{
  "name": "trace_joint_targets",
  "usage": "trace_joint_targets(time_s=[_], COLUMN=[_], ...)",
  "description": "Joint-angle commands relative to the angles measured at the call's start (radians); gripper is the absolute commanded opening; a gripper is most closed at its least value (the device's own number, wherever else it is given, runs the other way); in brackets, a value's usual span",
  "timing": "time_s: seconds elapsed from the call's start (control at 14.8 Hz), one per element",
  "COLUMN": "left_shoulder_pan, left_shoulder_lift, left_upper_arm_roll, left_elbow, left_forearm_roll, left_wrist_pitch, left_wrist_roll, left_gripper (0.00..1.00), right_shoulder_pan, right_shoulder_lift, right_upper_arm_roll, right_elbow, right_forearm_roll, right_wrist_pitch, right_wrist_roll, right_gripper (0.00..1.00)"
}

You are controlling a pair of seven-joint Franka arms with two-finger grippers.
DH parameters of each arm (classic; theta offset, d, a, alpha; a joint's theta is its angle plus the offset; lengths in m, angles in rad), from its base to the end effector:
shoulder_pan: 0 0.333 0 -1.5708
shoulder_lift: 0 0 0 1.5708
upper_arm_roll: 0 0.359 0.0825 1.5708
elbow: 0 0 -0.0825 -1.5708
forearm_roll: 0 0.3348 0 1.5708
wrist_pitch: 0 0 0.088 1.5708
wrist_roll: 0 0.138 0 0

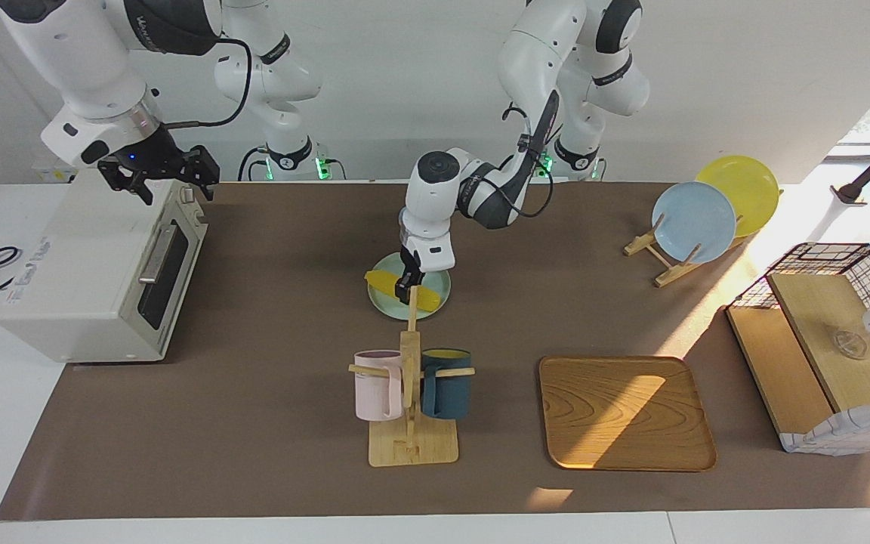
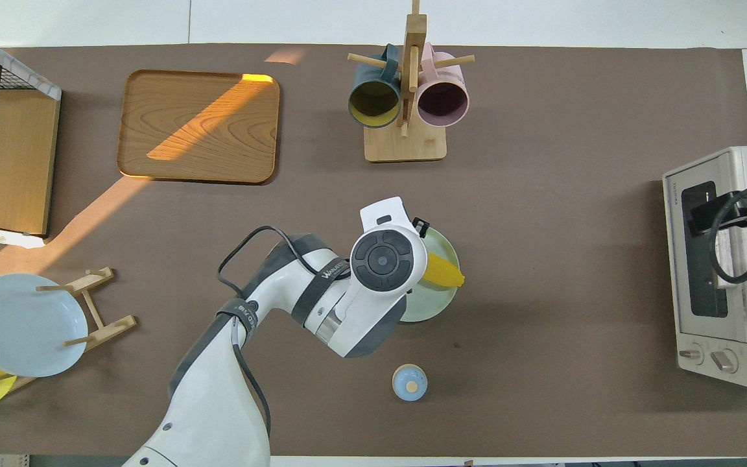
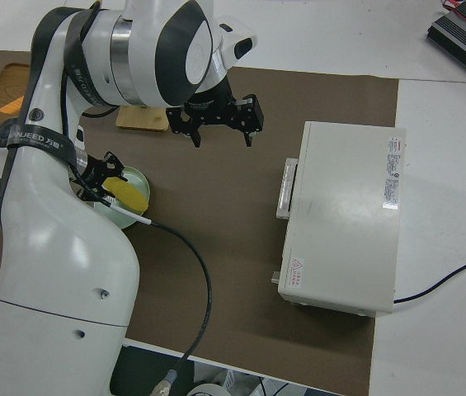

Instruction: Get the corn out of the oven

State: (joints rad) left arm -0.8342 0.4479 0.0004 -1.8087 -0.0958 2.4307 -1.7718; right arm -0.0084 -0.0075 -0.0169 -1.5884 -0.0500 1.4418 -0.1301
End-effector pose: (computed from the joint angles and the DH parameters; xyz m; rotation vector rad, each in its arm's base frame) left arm 0.4364 -0.4842 0.3521 2.5901 1.4236 -0.0296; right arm 0.4831 -0.0197 0.6230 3.0909 0.1575 -0.2209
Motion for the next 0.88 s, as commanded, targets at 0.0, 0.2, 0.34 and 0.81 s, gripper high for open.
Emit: trace_joint_targets(time_s=[0.0,0.2,0.34,0.81], left_shoulder_pan=[-0.022,0.035,0.108,0.424], left_shoulder_lift=[-0.006,-0.107,-0.164,-0.126], left_upper_arm_roll=[0.036,0.038,0.036,0.03], left_elbow=[0.021,0.019,0.028,0.116], left_forearm_roll=[0.054,0.059,0.059,-0.014], left_wrist_pitch=[-0.082,-0.143,-0.243,-0.28], left_wrist_roll=[-0.014,0.078,0.293,1.115], left_gripper=[0.0,0.0,0.0,0.0], right_shoulder_pan=[-0.021,-0.037,-0.042,-0.039], right_shoulder_lift=[0.009,0.009,0.009,0.009], right_upper_arm_roll=[0.005,0.003,0.003,0.003], right_elbow=[0.019,0.019,0.019,0.018], right_forearm_roll=[0.027,0.027,0.029,0.029], right_wrist_pitch=[-0.006,0.0,-0.001,-0.006], right_wrist_roll=[-0.005,-0.006,-0.008,-0.003], right_gripper=[1.0,1.0,1.0,1.0])
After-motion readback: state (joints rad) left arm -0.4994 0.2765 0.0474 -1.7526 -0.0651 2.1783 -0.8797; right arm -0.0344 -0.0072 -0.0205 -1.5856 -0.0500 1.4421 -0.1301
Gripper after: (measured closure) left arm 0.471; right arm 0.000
